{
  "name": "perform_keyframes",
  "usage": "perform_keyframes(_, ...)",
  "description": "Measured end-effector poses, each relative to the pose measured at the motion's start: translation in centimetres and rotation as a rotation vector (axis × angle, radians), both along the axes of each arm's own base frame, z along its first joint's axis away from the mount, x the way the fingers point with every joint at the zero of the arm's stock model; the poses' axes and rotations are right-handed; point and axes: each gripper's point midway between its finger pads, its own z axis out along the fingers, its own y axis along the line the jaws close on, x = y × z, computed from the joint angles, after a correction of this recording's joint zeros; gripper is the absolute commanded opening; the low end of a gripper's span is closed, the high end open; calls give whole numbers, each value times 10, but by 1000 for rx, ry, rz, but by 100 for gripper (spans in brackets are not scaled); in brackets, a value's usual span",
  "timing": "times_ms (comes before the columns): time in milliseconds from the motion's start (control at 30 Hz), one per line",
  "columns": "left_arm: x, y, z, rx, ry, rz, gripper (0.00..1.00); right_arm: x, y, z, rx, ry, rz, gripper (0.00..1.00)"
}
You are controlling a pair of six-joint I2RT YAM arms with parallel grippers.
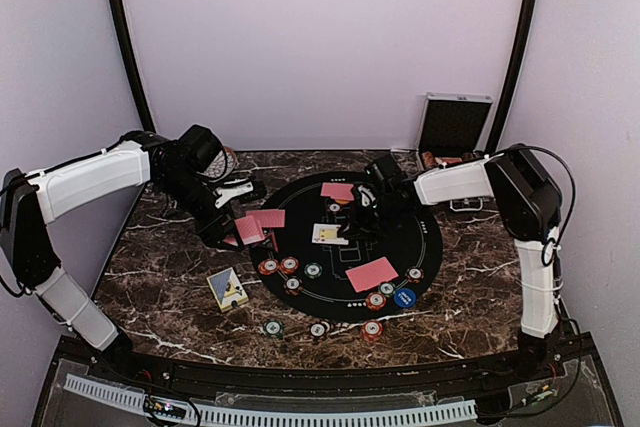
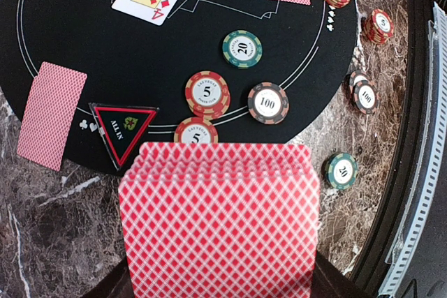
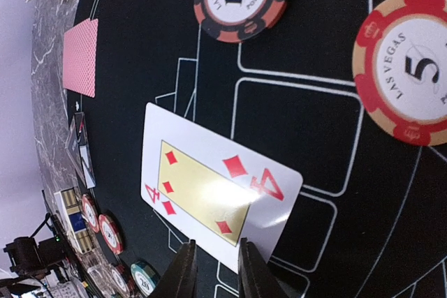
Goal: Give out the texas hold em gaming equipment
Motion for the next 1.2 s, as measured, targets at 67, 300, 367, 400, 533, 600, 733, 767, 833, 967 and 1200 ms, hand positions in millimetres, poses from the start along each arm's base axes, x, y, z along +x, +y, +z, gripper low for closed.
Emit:
perform_keyframes(67, 0, 0, 0, 0, 0, 0, 0, 1, -1, 0, -3, 0, -4, 24)
perform_keyframes(300, 0, 0, 0, 0, 0, 0, 0, 0, -3, 3, -13, -19, 8, 33)
perform_keyframes(367, 0, 0, 0, 0, 0, 0, 0, -6, -4, 5, -32, -23, 14, 34)
perform_keyframes(400, 0, 0, 0, 0, 0, 0, 0, -9, -4, 7, -40, -24, 21, 35)
perform_keyframes(533, 0, 0, 0, 0, 1, 0, 0, -24, 2, 21, -44, -50, 52, 49)
perform_keyframes(600, 0, 0, 0, 0, 1, 0, 0, -32, 9, 32, -30, -60, 68, 57)
perform_keyframes(733, 0, 0, 0, 0, 1, 0, 0, -45, 34, 74, 84, -98, 101, 65)
perform_keyframes(767, 0, 0, 0, 0, 1, 0, 0, -48, 40, 84, 116, -100, 106, 66)
perform_keyframes(833, 0, 0, 0, -1, 1, 0, 0, -52, 57, 104, 193, -106, 126, 68)
perform_keyframes(967, 0, 0, 0, -3, 2, -1, 0, -67, 89, 134, 314, -90, 180, 70)
perform_keyframes(1200, -1, -2, 1, -12, 7, -5, 0, -92, 134, 144, 429, -33, 268, 71)
